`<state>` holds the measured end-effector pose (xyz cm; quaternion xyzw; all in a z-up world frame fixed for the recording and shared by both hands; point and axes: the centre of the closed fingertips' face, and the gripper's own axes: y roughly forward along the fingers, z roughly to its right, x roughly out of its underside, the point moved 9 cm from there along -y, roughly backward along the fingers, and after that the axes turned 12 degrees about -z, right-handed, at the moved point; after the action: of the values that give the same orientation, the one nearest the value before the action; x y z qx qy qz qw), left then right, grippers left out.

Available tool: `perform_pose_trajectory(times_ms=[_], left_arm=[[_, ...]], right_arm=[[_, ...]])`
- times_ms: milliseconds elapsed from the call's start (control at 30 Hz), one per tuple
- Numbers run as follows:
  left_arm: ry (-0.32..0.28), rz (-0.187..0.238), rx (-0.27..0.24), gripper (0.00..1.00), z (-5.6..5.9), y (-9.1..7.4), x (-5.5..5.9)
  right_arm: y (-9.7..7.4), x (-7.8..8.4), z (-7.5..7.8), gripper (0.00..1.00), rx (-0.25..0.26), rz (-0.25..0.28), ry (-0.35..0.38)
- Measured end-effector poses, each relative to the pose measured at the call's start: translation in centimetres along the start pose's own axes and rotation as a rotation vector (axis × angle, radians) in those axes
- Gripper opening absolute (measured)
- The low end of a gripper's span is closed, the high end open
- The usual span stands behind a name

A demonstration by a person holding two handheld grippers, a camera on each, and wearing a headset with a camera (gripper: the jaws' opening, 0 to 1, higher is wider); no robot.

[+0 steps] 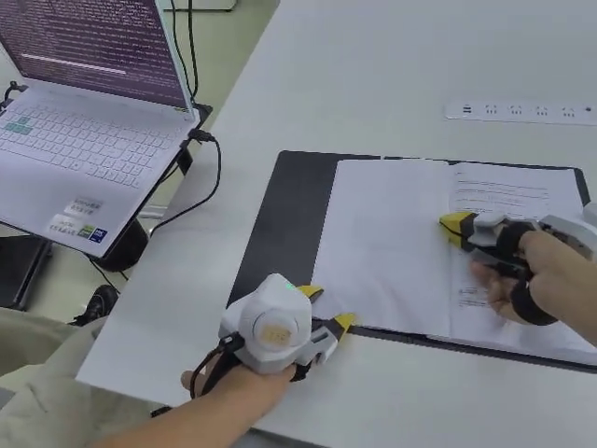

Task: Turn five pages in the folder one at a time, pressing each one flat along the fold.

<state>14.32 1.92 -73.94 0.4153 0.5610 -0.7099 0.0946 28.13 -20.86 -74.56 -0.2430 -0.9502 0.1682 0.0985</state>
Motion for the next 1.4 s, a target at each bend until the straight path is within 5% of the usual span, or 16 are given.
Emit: perform_pose_trajectory(times_ms=[900,1400], left_arm=[[0.003,-0.004,0.002,0.31,0.1,-0.2,0.0],[-0.017,-0.078,0.012,0.34,0.5,-0.2,-0.9]], right_arm=[[-4.7,10.2,4.3,0.00,-0.006,-0.075,0.037],[-6.9,13.6,5.1,0.00,0.020,-0.073,0.033]])
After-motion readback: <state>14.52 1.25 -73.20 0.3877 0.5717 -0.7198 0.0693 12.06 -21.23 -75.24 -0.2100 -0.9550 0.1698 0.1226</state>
